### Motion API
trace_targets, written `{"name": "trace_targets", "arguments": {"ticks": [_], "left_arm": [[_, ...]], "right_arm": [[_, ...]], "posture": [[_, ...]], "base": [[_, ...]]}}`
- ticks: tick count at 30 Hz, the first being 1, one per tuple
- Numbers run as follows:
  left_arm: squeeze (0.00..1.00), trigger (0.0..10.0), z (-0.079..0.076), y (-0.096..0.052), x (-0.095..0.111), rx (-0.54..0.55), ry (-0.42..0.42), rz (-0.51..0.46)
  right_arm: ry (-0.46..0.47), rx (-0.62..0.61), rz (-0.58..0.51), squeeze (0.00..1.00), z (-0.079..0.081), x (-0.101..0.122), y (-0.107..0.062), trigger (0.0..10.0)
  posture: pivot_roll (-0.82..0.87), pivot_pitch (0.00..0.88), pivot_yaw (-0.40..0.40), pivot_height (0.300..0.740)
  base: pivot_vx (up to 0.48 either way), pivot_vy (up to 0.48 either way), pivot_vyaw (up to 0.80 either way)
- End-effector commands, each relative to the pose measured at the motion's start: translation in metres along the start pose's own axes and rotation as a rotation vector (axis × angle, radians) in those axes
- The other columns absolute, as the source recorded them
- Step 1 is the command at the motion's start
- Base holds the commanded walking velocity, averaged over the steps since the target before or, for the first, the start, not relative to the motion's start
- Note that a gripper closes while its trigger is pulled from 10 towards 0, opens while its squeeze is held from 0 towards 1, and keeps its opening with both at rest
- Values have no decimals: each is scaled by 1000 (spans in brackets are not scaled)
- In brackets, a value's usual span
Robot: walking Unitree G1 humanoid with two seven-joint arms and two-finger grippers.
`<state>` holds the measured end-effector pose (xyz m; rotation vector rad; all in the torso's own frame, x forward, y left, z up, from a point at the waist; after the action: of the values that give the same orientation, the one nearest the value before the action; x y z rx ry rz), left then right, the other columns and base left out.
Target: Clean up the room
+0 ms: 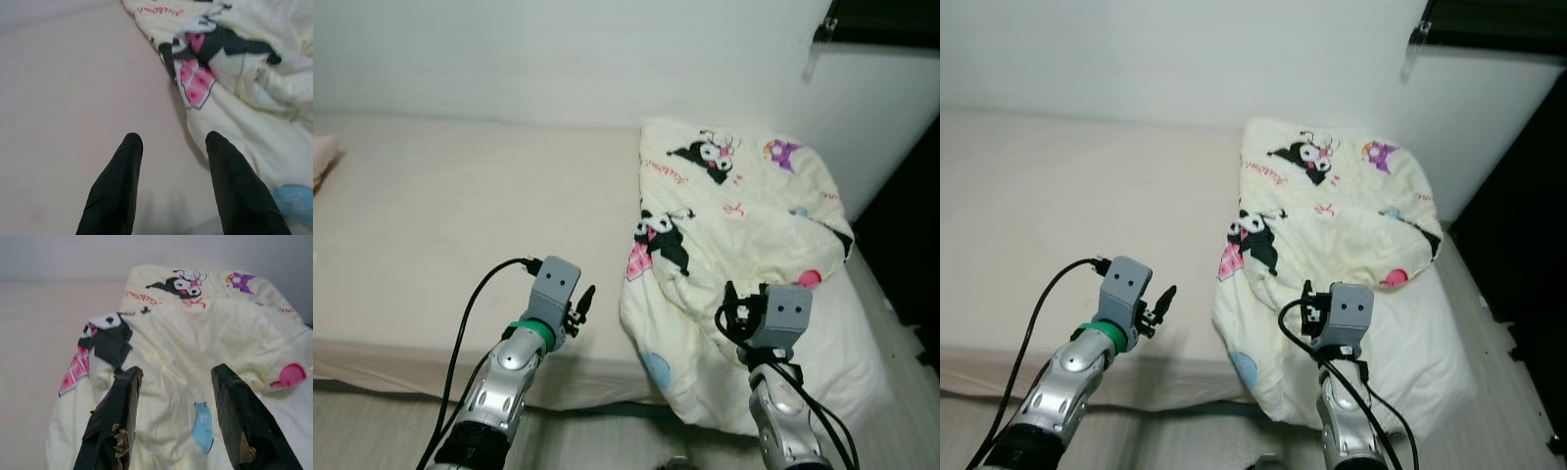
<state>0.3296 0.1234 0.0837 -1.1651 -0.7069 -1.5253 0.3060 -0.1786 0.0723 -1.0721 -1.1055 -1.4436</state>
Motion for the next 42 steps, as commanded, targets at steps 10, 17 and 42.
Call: {"name": "trace_targets", "arguments": {"ticks": [10,17,42], "left_arm": [[0,10000,-4,-2,-5,-19,-2,20],[0,10000,-5,-1,-4,-23,-2,17],[0,10000,27,26,58,29,33,-163]], "right_arm": [[12,-23,16,0,-3,-4,-3,10000],[15,-36,8,0,-7,-2,-3,10000],[638,-461,-195,0,-82,28,-33,10000]], "posture": [[-2,78,65,592],[-2,78,65,567],[-47,103,88,482]], "base": [[0,0,0],[0,0,0],[0,0,0]]}}
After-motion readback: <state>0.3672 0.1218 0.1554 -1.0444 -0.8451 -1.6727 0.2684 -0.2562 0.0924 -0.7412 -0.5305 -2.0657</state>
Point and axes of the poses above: a point about 5 cm out from each wrist's last joint towards the gripper, its own y axis pointing out of the wrist towards the gripper, its own x axis along the axis of the wrist's last joint, z = x × y, the point moved 1 cm from there along y, pointing out of the wrist towards the gripper, and after that the axes turned 10 degrees about y, right-handed, at the moved point
